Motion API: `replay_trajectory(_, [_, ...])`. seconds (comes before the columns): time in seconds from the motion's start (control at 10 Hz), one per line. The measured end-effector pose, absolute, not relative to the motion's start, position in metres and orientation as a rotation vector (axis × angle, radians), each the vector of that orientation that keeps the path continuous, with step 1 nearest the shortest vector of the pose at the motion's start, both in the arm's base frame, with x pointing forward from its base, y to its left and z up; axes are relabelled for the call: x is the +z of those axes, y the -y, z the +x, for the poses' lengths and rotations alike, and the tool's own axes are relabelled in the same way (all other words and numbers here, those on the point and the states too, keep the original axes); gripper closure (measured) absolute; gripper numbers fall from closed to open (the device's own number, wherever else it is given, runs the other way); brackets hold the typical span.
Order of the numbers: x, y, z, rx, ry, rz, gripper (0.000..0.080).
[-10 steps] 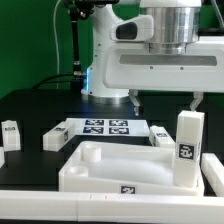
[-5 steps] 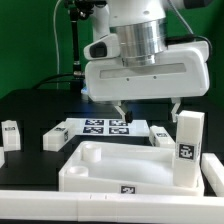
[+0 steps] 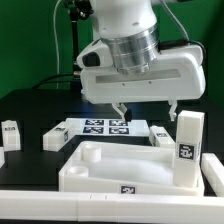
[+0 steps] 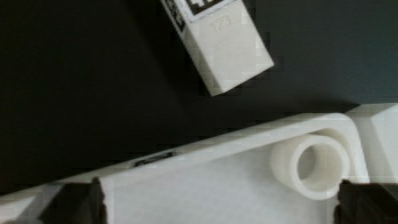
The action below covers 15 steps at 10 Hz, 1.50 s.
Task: Assemble desk
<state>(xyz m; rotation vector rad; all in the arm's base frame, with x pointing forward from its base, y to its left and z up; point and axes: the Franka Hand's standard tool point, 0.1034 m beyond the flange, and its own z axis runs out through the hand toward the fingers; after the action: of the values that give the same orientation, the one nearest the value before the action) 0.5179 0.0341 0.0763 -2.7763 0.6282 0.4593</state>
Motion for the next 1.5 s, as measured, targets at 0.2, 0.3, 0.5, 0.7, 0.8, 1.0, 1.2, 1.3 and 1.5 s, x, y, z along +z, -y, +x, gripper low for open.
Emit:
replay_trajectory(0.2, [0.075, -0.039, 0.509, 0.646, -0.625, -2.717, 0.0150])
replay_trajectory(0.3, [0.073, -0.039, 0.507, 0.707, -0.618, -2.694, 0.0150])
replay_trajectory(0.5, [0.070, -0.034, 0.504, 0.848, -0.610, -2.632, 0.0150])
replay_trajectory(0.7, [0.062, -0.032, 0.493, 1.002, -0.603, -2.561, 0.0150])
replay_trajectory(0.8, [0.057, -0.031, 0.491, 1.006, -0.608, -2.562, 0.0150])
replay_trajectory(1.0, [0.052, -0.031, 0.486, 1.005, -0.618, -2.564, 0.0150])
replay_trajectory(1.2, [0.052, -0.030, 0.487, 1.003, -0.619, -2.565, 0.0150])
replay_trajectory(1.3, [0.050, -0.031, 0.486, 1.001, -0.630, -2.567, 0.0150])
replay_trajectory(1.5, [0.040, -0.043, 0.473, 1.014, -0.659, -2.576, 0.0150])
